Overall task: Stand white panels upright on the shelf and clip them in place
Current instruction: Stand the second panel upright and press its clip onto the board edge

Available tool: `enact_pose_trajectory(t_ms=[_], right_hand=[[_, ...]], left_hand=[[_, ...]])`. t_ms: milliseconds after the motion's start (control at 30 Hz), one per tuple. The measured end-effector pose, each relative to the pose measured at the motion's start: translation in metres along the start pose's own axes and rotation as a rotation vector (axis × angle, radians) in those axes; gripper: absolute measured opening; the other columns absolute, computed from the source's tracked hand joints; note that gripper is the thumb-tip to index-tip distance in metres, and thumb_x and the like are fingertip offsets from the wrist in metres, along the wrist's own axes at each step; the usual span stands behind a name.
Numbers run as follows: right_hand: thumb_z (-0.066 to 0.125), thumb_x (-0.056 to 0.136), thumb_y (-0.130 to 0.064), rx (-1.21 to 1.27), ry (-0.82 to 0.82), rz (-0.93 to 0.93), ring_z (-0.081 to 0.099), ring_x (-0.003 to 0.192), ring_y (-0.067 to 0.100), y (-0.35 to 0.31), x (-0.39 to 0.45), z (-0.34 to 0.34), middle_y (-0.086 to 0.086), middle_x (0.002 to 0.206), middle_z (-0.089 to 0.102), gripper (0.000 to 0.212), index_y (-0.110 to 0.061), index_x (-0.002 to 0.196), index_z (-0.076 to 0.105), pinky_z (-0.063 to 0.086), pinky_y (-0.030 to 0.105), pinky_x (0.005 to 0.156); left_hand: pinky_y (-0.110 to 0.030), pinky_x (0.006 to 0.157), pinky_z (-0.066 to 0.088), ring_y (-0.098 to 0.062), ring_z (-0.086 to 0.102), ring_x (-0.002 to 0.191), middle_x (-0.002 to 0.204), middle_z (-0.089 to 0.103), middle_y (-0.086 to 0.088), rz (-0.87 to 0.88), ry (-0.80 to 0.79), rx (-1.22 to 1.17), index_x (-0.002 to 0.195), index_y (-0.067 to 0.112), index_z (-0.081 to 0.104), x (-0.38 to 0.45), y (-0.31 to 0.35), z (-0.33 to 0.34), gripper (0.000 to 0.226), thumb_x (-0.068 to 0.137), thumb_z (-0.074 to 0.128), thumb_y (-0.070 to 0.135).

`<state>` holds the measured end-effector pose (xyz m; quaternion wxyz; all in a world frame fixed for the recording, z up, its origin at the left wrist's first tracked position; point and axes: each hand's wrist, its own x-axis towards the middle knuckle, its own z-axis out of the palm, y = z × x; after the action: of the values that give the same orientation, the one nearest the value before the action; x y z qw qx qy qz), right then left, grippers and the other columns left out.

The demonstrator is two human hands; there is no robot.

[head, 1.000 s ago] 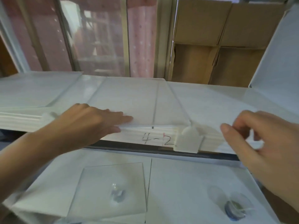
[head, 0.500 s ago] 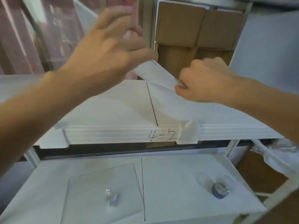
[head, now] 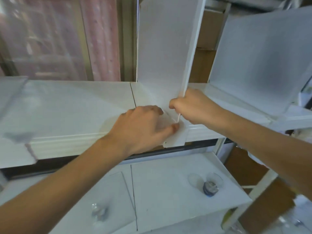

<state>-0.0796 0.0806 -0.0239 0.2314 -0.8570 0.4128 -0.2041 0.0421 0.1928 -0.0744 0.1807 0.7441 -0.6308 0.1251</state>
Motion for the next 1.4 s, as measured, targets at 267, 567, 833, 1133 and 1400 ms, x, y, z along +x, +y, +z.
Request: enact_pose_trajectory(t_ms=[267, 567, 833, 1133, 1400], right_hand=[[0.052, 0.096, -0.017, 0.107, -0.006, 0.112, 0.068, 0.035, 0.028, 0.000, -0.003, -0.001, 0.007, 0.033, 0.051, 0.012, -0.006, 0.095, 0.057, 0.046, 0.026, 0.044], [0.049, 0.097, -0.024, 0.031, 0.100, 0.069, 0.073, 0.044, 0.029, 0.006, -0.002, 0.012, 0.016, 0.100, 0.066, 0.024, -0.008, 0.112, 0.059, 0.064, 0.052, 0.075], [0.049, 0.093, -0.026, 0.022, 0.118, 0.091, 0.061, 0.037, 0.028, 0.014, -0.004, 0.012, 0.013, 0.054, 0.061, 0.027, -0.003, 0.098, 0.063, 0.061, 0.052, 0.074], [0.048, 0.092, -0.033, 0.016, 0.170, 0.101, 0.063, 0.061, 0.034, 0.016, -0.006, 0.019, 0.009, 0.070, 0.059, 0.026, -0.011, 0.082, 0.058, 0.060, 0.055, 0.080], [0.044, 0.100, -0.032, -0.176, 0.209, 0.054, 0.053, 0.083, 0.037, 0.017, -0.015, 0.032, 0.005, 0.075, 0.047, 0.027, -0.010, 0.087, 0.055, 0.042, 0.040, 0.075]], left_hand=[[-0.037, 0.068, 0.034, -0.027, 0.060, 0.107, 0.114, 0.062, 0.004, 0.086, 0.045, 0.251, 0.126, 0.025, 0.057, -0.004, -0.005, 0.024, 0.069, 0.088, 0.044, 0.081], [-0.035, 0.065, 0.031, -0.026, 0.058, 0.101, 0.109, 0.057, 0.004, 0.073, 0.022, 0.279, 0.121, 0.023, 0.057, -0.006, -0.003, 0.024, 0.064, 0.090, 0.043, 0.078], [-0.035, 0.066, 0.037, -0.025, 0.058, 0.100, 0.094, 0.042, 0.005, 0.013, 0.021, 0.203, 0.122, 0.026, 0.059, -0.005, -0.001, 0.023, 0.061, 0.088, 0.049, 0.076], [-0.036, 0.067, 0.035, -0.027, 0.059, 0.105, 0.100, 0.051, 0.003, 0.032, 0.023, 0.218, 0.121, 0.023, 0.058, -0.006, -0.003, 0.024, 0.061, 0.090, 0.049, 0.075], [-0.035, 0.065, 0.034, -0.027, 0.060, 0.104, 0.101, 0.058, 0.004, 0.063, 0.042, 0.217, 0.113, 0.022, 0.060, -0.006, -0.002, 0.024, 0.058, 0.090, 0.050, 0.074]])
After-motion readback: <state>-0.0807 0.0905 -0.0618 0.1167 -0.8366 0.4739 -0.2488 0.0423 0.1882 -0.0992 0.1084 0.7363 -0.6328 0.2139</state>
